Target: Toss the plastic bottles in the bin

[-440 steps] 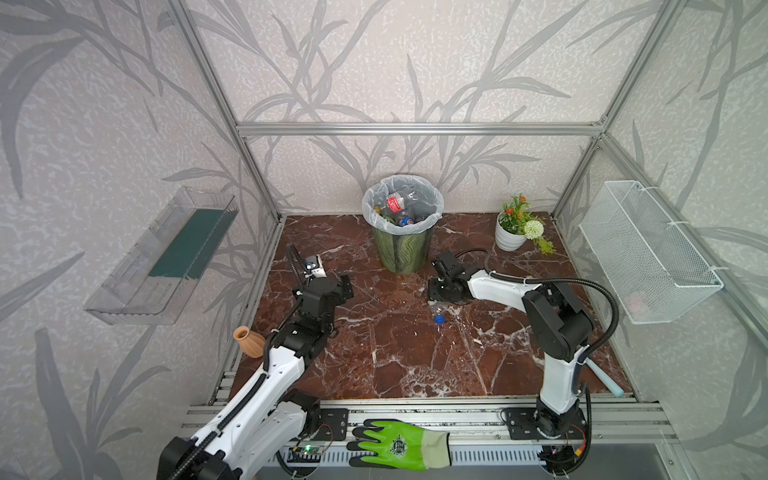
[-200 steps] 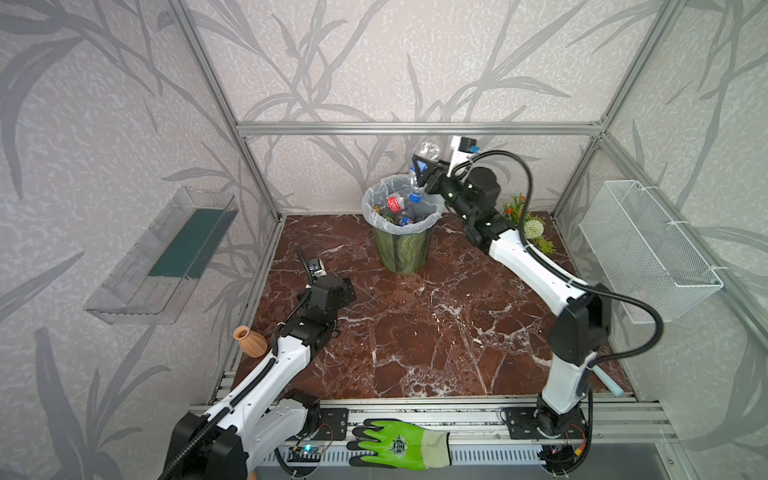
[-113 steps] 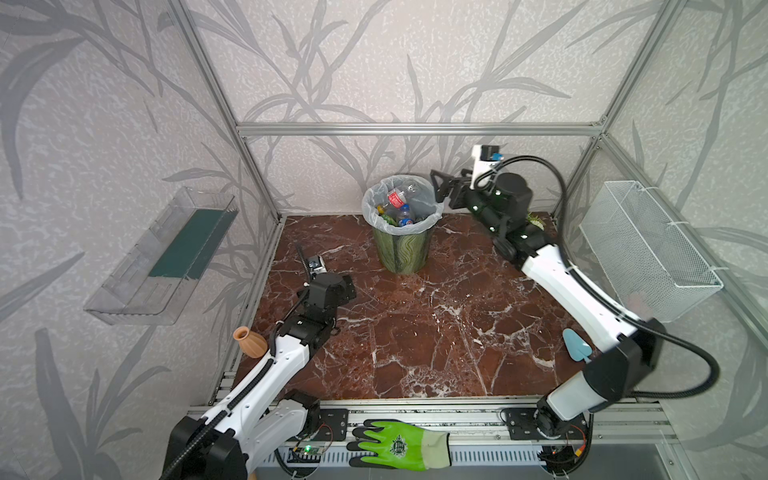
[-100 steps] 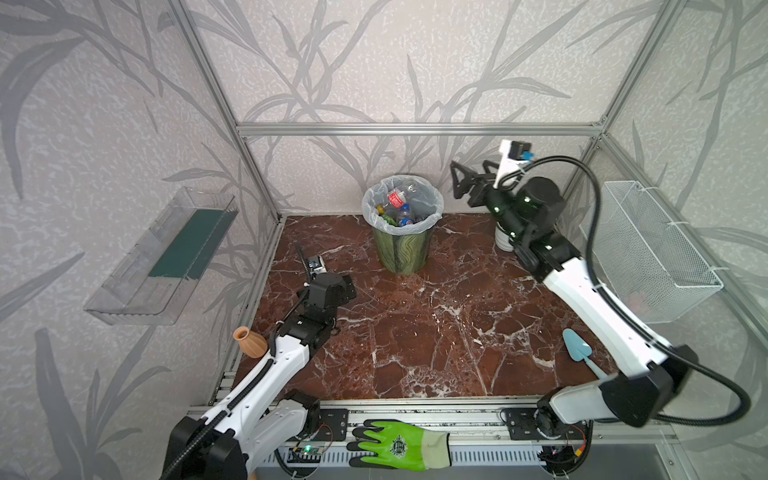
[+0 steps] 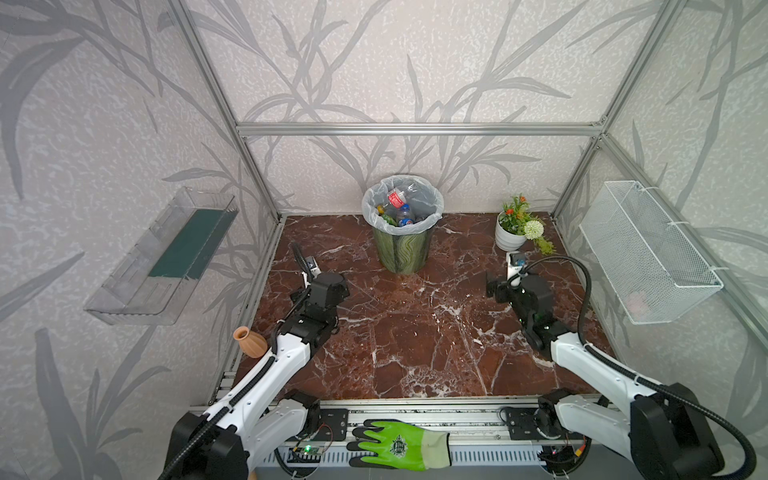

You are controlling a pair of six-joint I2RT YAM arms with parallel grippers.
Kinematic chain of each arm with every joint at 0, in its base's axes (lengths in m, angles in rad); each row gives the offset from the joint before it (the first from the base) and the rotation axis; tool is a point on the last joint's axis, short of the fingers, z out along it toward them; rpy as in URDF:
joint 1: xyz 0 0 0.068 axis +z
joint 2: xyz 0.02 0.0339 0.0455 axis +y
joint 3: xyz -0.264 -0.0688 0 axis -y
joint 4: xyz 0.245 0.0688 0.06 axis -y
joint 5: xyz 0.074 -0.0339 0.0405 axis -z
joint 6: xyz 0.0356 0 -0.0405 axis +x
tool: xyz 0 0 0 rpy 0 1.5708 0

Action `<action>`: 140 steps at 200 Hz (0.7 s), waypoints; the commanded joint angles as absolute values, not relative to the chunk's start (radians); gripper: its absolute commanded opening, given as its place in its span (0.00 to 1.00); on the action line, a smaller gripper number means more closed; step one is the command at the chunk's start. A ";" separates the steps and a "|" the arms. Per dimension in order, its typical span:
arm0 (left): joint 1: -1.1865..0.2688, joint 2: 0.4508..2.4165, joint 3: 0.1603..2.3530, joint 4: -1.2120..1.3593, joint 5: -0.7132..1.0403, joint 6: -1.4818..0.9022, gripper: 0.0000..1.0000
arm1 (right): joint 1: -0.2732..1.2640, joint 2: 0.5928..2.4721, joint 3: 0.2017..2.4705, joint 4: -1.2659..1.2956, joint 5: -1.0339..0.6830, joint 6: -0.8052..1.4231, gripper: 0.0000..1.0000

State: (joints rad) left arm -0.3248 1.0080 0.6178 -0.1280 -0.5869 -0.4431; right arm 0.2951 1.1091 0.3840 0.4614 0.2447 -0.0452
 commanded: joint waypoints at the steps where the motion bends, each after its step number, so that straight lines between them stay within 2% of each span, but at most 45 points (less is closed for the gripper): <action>1: -0.317 1.028 0.639 -0.128 -0.684 -0.435 0.99 | 0.259 1.127 0.313 0.725 0.276 -0.146 0.99; 40: -0.314 1.067 0.637 -0.110 -0.709 -0.406 0.99 | 0.239 1.347 0.231 1.011 0.239 -0.122 0.99; 78: -0.307 1.086 0.616 -0.076 -0.726 -0.387 0.99 | 0.215 1.554 0.286 1.136 0.179 -0.168 0.99; 102: -0.301 1.091 0.607 -0.067 -0.729 -0.380 0.99 | 0.165 1.612 0.273 1.208 0.145 -0.109 0.99; 140: -0.286 1.116 0.554 0.059 -0.812 -0.330 0.99 | 0.138 1.582 0.370 0.981 0.070 -0.096 0.99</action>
